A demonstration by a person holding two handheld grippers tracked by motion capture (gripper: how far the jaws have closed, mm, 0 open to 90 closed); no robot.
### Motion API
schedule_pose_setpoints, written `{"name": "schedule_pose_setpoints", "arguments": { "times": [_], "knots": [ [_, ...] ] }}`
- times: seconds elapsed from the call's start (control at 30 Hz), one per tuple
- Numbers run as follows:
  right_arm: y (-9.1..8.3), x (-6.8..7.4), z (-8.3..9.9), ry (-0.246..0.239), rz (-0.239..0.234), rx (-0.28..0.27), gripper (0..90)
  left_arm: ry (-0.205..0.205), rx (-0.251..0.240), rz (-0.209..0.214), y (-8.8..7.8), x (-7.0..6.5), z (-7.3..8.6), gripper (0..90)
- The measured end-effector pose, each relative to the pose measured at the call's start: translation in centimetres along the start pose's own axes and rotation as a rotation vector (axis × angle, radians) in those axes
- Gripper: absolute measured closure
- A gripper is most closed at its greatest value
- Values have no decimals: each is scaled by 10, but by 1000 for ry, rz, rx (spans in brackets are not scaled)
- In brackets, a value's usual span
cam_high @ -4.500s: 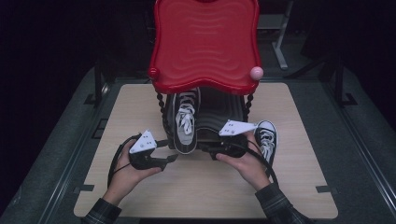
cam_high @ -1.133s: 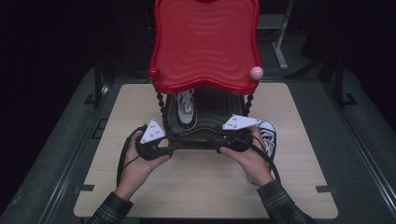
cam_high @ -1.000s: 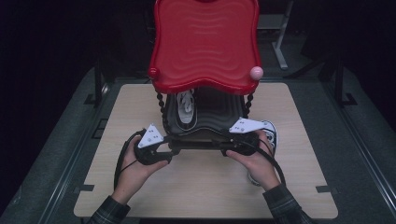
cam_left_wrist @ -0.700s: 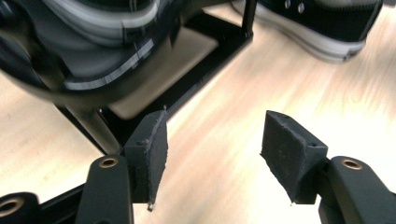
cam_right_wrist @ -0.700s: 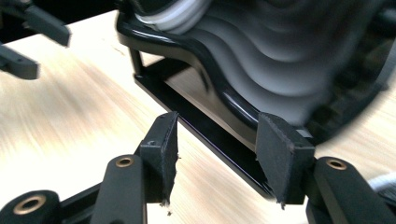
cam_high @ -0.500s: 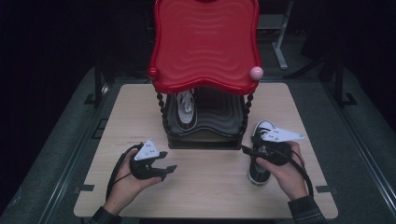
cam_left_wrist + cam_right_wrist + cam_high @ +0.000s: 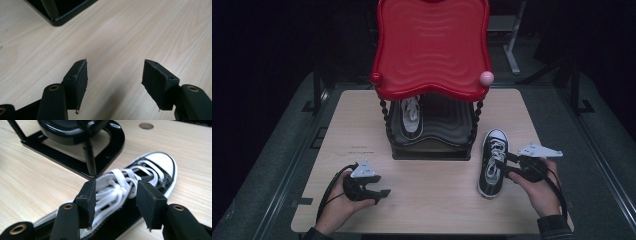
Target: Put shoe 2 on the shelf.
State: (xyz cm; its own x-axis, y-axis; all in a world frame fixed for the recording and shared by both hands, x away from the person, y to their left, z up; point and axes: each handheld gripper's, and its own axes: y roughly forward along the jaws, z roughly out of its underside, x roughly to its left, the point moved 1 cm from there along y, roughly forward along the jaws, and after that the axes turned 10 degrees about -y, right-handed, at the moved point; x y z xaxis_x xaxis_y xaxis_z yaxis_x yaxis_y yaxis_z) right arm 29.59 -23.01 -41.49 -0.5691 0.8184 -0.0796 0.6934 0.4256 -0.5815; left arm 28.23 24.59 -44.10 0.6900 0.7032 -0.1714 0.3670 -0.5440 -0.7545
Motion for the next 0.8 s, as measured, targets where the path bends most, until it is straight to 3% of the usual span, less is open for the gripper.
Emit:
{"name": "schedule_pose_setpoints", "arguments": {
  "times": [0.13, 0.3, 0.43, 0.8],
  "knots": [
    [7, -5, 6, 19, 6, 28, 594, 7, 24, 12, 5, -1, 2, 374],
    [18, -12, 13, 94, -27, 41, 667, 13, 39, 20, 8, -2, 2, 379],
    [24, -13, 13, 142, -46, 40, 828, 18, 41, 16, 9, -3, 2, 381],
    [2, -17, 12, 186, 24, -12, 857, 25, 65, 37, 12, -3, 3, 383]
  ]
}}
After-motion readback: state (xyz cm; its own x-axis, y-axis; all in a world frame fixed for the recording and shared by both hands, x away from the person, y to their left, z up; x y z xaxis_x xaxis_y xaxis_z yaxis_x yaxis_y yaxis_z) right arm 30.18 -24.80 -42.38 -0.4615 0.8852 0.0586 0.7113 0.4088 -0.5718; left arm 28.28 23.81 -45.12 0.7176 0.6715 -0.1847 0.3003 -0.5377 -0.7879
